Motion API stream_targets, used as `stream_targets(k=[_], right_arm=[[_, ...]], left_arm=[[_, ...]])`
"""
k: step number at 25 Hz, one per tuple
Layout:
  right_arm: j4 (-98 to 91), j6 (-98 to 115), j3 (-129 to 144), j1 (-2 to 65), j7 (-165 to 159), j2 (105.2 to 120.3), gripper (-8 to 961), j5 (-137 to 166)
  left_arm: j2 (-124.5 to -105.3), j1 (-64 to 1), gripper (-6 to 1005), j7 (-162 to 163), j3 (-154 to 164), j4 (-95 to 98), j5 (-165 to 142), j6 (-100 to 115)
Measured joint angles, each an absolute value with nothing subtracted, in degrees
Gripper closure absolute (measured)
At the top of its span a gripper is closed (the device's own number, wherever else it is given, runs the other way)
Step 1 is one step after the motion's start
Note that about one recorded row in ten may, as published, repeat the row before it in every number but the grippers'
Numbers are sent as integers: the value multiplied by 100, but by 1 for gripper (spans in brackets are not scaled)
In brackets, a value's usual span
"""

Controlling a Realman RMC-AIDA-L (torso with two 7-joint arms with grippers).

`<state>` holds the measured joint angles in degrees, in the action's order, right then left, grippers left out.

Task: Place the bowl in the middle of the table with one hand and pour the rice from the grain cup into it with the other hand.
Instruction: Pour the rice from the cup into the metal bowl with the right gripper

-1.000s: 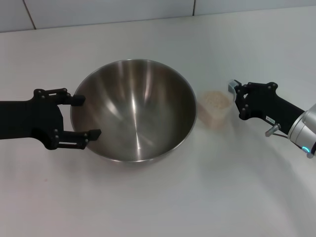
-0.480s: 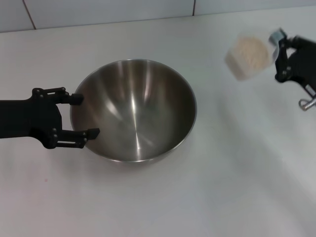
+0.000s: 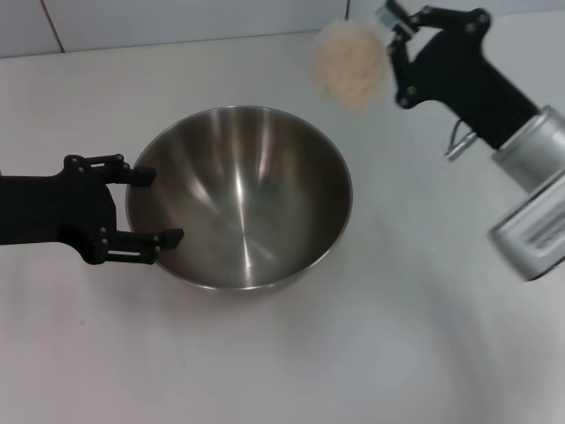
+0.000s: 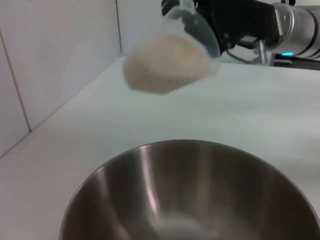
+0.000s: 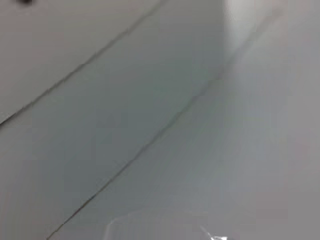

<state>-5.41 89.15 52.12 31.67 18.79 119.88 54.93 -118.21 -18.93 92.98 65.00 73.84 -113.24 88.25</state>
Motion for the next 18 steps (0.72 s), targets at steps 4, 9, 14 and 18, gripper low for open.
stream_targets(k=[4,9,14,18], right_arm=[[217,8889,5292,3585,4059,11988,949,5496],[1104,8926,5166,4016,6972,11987,948,5523],[1305,8940,4902,4087,8556,11987,947,6144],[1406,8887,4121,4011,9777,11987,947,7154]], left_arm=[[-11821,-1898,136,9301,6502,7378,-11330,8828],[-11821,-1902,136,9304,6503,7378,-11330,8828],[-11821,-2003,136,9307,6512,7341,-11330,8833],[-11821,-2026,137,9307,6512,7339,-11329,8833]])
